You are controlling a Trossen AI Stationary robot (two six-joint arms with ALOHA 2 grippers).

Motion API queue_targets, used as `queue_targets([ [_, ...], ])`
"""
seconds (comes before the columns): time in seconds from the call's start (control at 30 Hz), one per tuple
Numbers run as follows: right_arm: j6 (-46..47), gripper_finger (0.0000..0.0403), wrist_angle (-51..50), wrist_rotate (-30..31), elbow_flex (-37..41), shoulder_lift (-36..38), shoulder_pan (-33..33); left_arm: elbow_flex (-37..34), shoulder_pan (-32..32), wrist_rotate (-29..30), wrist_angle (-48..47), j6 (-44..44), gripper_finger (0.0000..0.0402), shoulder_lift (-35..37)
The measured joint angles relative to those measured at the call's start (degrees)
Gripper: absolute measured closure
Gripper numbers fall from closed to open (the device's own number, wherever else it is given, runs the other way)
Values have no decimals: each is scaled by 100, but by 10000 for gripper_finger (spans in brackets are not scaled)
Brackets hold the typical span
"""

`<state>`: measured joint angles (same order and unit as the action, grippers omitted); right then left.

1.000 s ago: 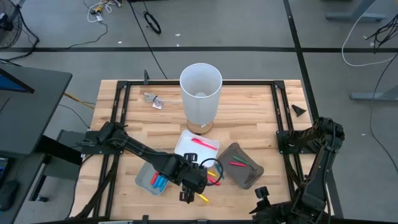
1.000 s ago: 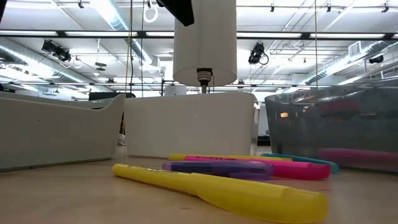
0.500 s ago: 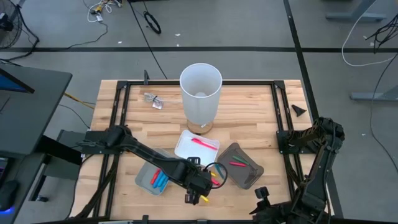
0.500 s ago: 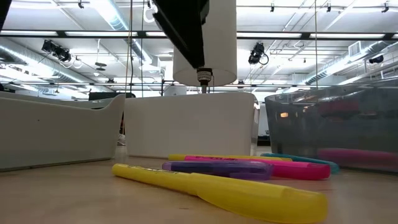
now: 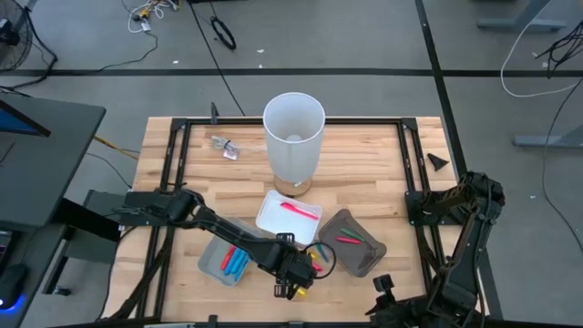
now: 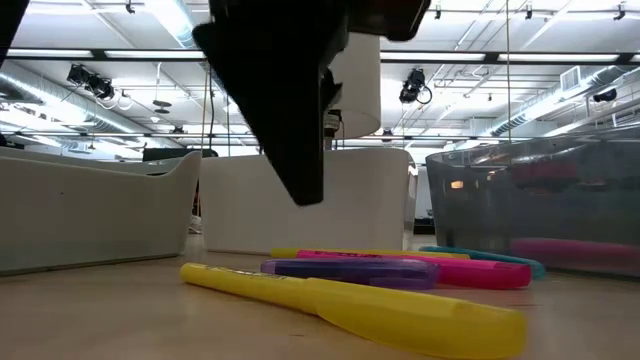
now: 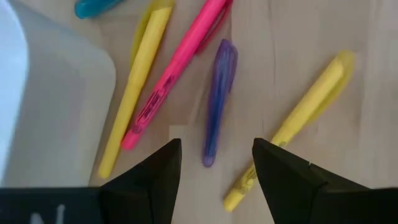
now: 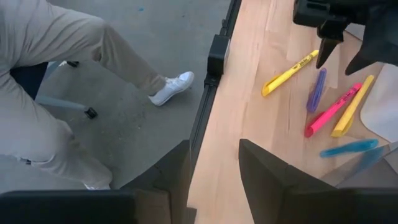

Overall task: Pick & Place Markers
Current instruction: Put the purple pen in the black bin

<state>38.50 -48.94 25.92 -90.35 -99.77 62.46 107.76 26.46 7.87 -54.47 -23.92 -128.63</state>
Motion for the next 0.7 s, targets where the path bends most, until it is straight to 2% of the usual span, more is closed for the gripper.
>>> queue_targets([
  [0.57,-11,266,145,1,0,-4,4,-118,-118,-174,207,55,198,-416],
  [0.7,-15,266,142,0,0,-4,4,-129,-123,-273,295,49,214,-441],
])
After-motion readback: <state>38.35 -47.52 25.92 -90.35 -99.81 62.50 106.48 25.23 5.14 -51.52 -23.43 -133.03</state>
